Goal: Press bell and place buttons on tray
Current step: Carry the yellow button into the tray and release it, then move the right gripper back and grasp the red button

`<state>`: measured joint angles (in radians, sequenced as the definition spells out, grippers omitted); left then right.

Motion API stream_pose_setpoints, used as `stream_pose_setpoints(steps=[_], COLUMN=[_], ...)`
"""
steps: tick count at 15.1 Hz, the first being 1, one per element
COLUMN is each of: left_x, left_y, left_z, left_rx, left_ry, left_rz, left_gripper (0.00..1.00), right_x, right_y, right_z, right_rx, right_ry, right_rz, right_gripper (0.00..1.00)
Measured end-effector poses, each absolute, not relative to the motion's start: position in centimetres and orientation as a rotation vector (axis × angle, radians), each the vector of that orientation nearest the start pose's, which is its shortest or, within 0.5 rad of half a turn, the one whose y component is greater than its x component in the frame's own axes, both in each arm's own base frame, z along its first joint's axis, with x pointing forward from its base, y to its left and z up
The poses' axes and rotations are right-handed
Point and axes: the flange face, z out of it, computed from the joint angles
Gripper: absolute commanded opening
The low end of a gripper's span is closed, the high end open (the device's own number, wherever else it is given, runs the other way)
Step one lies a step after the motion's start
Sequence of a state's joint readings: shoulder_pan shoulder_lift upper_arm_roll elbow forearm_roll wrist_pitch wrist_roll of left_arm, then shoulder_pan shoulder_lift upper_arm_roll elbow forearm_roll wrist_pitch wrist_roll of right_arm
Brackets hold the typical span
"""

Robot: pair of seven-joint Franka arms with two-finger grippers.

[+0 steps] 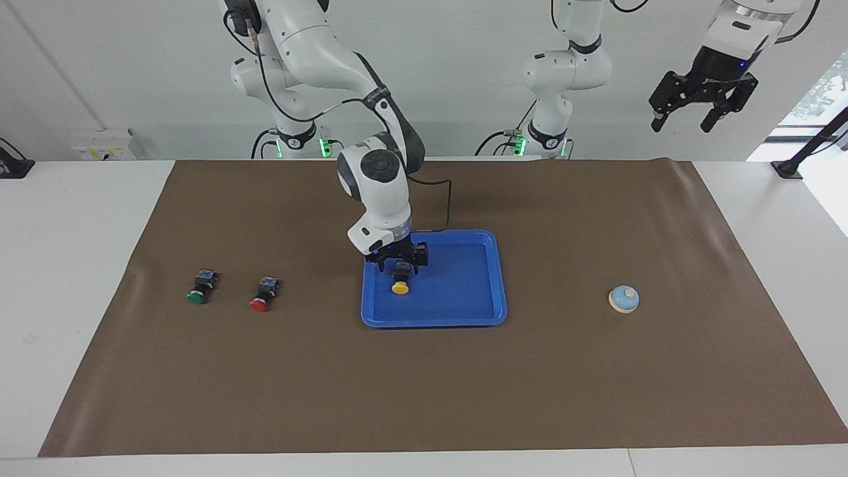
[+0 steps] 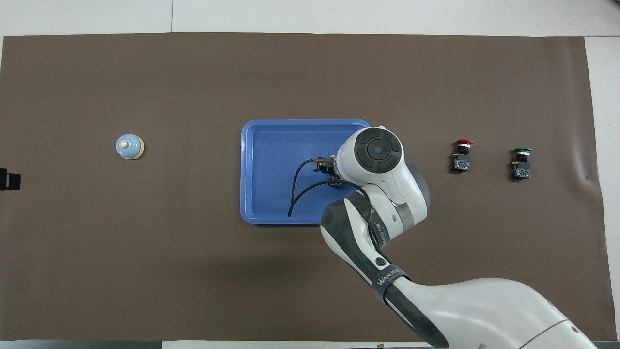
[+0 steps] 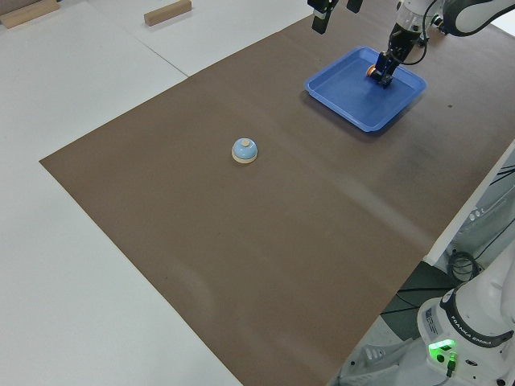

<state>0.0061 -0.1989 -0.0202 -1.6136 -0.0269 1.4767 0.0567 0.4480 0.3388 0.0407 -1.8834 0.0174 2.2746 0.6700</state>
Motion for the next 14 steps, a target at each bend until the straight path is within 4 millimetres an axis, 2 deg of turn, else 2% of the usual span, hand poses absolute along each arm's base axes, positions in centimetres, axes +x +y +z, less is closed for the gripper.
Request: stream_pose_setpoints(steps=[2,4,7,9,12,14], left_x=[47.9,47.9,47.9,47.9,47.9,47.9], left_y=[-1.1,-1.1,-1.1,-1.1,-1.1,-1.1], left_z=[69.9,69.9,69.9,69.9,69.9,69.9], left_rx=[-3.159,-3.159,-3.159,-3.159,-3.159,-3.159], left_ry=[0.117,0.117,0.117,0.117,0.117,0.117], left_rz=[-0.099,-0.099,-0.099,-0.099,-0.099,-0.099], left_gripper=[1.00,1.00,1.00,1.00,1.00,1.00], right_x=[57.4,58.6,59.3,59.8,59.9,59.5], right_y=[26.0,21.4,15.1,11.1,5.2,2.6], right_z=[36.7,39.7,41.5,40.8,38.4,36.5], right_rx=[-3.075,-3.074,-3.096,-3.119,-3.130,-3.129], right_ry=[0.393,0.467,0.489,0.465,0.398,0.372], right_rz=[-0.034,-0.029,0.017,0.035,0.020,-0.008], right_gripper=[1.00,1.00,1.00,1.00,1.00,1.00])
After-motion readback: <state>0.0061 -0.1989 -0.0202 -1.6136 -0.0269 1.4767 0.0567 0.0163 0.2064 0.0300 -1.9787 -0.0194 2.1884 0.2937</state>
